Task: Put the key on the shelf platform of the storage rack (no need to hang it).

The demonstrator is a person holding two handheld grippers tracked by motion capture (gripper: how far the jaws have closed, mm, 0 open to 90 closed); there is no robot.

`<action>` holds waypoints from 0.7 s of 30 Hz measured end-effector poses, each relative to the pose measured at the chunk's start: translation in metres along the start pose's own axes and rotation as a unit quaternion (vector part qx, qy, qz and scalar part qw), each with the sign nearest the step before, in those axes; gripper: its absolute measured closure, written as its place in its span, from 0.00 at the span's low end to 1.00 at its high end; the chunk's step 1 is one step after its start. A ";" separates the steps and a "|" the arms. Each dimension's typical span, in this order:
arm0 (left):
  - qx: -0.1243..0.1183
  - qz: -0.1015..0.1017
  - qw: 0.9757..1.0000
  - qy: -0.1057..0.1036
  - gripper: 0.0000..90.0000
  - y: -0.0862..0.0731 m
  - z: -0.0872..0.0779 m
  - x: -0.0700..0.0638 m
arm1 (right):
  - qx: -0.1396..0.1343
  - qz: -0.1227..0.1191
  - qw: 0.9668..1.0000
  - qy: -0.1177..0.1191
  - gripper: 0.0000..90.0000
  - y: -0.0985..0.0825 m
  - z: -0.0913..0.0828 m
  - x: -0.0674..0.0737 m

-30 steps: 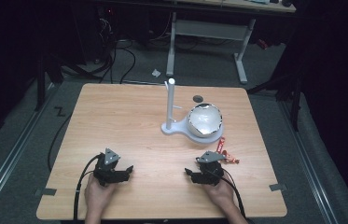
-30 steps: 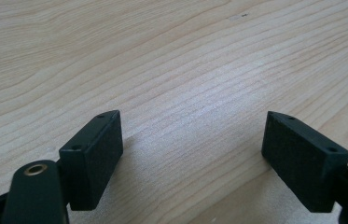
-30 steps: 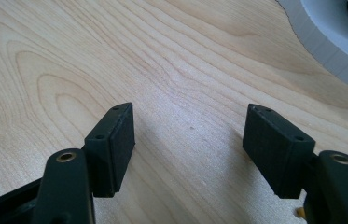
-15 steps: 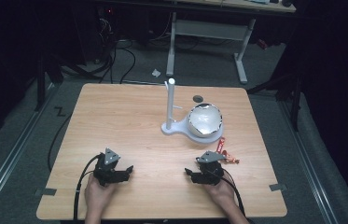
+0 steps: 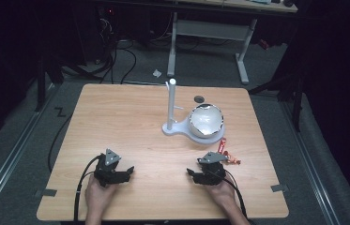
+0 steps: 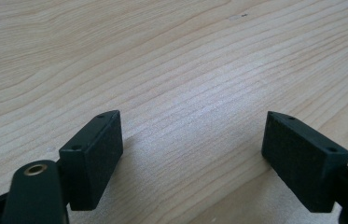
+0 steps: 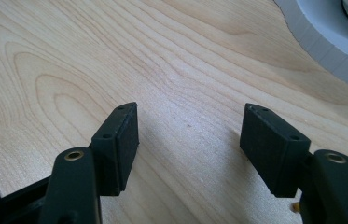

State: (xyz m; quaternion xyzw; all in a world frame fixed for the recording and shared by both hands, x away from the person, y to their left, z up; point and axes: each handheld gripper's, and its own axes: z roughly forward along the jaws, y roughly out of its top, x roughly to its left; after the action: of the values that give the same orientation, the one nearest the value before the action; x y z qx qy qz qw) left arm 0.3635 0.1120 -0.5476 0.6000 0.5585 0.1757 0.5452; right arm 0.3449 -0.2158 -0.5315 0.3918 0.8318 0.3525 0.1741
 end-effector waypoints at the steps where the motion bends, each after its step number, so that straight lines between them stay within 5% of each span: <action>1: 0.000 0.000 1.000 0.000 0.23 0.000 0.000 0.000 | 0.001 0.000 1.000 -0.001 0.43 0.000 0.000 0.000; 21: 0.000 0.000 1.000 0.000 0.23 0.000 0.000 0.000 | -0.034 0.042 0.999 0.002 0.53 -0.012 -0.031 -0.014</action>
State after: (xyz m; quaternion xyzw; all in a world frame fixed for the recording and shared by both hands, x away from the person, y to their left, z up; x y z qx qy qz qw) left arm 0.3635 0.1120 -0.5476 0.5998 0.5586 0.1756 0.5452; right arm 0.3301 -0.2462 -0.5186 0.4195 0.8023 0.3890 0.1704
